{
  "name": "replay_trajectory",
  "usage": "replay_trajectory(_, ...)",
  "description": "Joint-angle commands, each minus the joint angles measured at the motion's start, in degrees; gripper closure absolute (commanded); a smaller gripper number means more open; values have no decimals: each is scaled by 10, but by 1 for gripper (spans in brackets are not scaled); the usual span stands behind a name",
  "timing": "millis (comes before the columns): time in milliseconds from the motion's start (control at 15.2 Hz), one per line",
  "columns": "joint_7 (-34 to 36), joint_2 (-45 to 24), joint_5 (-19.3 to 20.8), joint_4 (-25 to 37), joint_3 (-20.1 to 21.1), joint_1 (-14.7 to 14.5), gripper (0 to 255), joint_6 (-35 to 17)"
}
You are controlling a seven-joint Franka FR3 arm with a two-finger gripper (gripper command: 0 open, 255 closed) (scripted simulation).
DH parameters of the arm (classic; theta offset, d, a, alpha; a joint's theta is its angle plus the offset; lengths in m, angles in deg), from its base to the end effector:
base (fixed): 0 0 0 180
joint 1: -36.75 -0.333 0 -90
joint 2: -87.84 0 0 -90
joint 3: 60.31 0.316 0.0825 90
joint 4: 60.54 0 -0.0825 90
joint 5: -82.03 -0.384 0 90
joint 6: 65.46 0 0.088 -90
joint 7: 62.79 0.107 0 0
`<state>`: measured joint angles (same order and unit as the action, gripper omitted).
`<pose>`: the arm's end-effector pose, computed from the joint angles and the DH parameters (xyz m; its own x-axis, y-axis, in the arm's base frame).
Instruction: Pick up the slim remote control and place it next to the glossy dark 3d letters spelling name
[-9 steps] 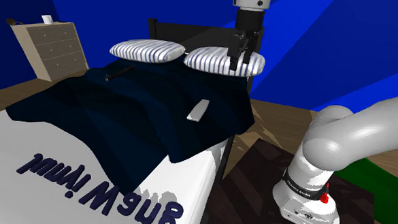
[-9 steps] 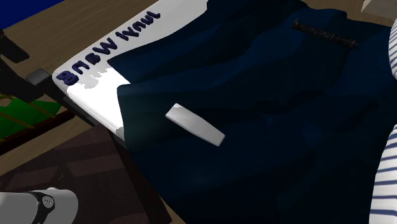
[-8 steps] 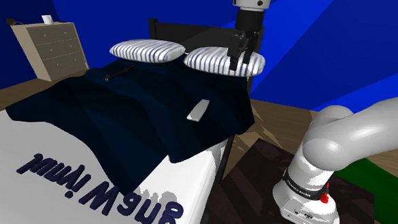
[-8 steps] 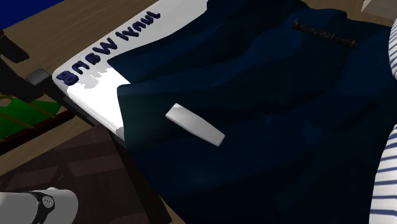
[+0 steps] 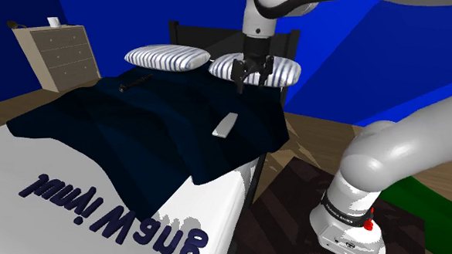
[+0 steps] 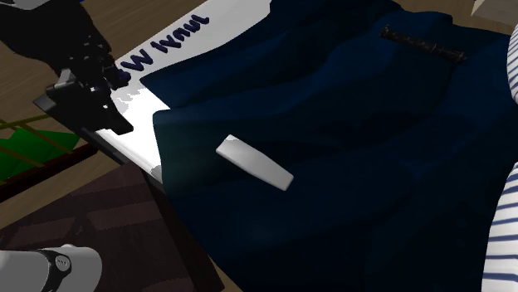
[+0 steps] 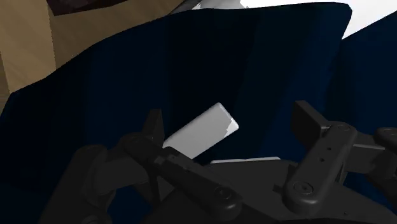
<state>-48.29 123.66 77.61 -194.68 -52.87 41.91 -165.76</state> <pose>0.3660 0.0296 0.5573 0.9687 -0.2465 0.0299 -0.2464 -0.9691 -0.0082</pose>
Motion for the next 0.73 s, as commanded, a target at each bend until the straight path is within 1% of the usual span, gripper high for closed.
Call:
replay_trajectory(0, 48, -36, -3, -2, 13, 15, 0, -38)
replay_trajectory(330, 161, -130, -1, 9, 37, 51, 0, -116)
replay_trajectory(660, 273, -228, 14, 32, 51, 83, 0, -184)
